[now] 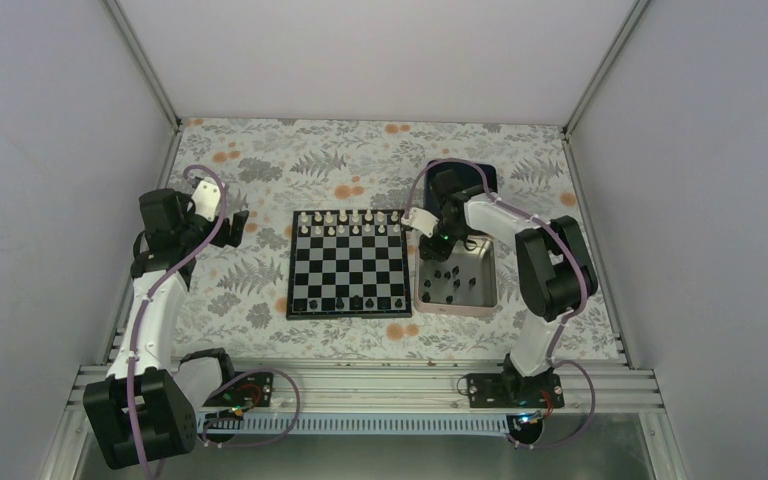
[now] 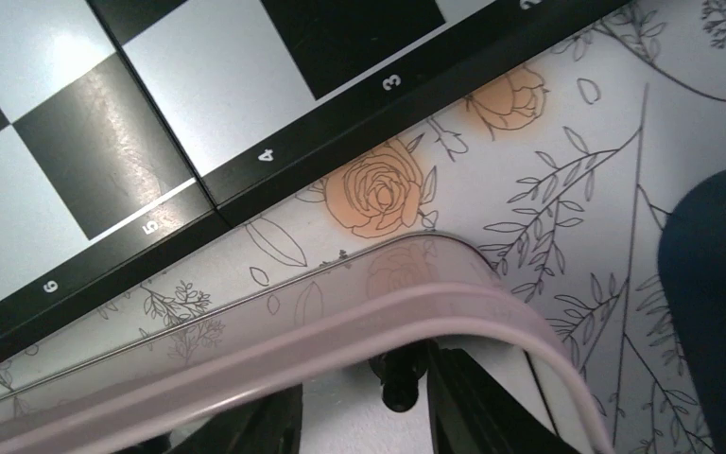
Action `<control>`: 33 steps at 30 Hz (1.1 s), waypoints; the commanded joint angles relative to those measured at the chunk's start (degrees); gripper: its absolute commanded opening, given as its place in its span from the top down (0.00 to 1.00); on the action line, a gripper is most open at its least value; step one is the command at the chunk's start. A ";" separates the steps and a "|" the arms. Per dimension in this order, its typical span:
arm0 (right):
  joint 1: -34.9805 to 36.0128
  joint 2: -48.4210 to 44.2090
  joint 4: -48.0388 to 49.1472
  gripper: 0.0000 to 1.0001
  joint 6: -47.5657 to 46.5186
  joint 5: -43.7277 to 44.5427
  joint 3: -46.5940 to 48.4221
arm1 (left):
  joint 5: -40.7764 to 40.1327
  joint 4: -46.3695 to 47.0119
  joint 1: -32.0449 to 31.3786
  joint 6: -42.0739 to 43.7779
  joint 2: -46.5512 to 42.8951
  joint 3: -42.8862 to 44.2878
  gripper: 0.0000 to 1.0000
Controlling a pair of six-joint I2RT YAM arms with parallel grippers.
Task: Set up the chess pieces on the board
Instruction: Pick up the chess piece from the storage box.
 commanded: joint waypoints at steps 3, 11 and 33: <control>1.02 1.39 0.83 0.70 -0.43 -0.48 -0.61 | -0.01 1.91 0.38 -0.12 0.15 -0.57 0.00; 1.02 0.63 0.04 0.90 -0.53 -0.06 -0.90 | 0.05 1.87 0.38 -0.12 -0.02 -0.68 0.00; 17.55 -4.57 -15.02 0.95 1.08 5.01 19.67 | 0.47 1.75 0.74 -0.38 -0.61 -0.45 0.00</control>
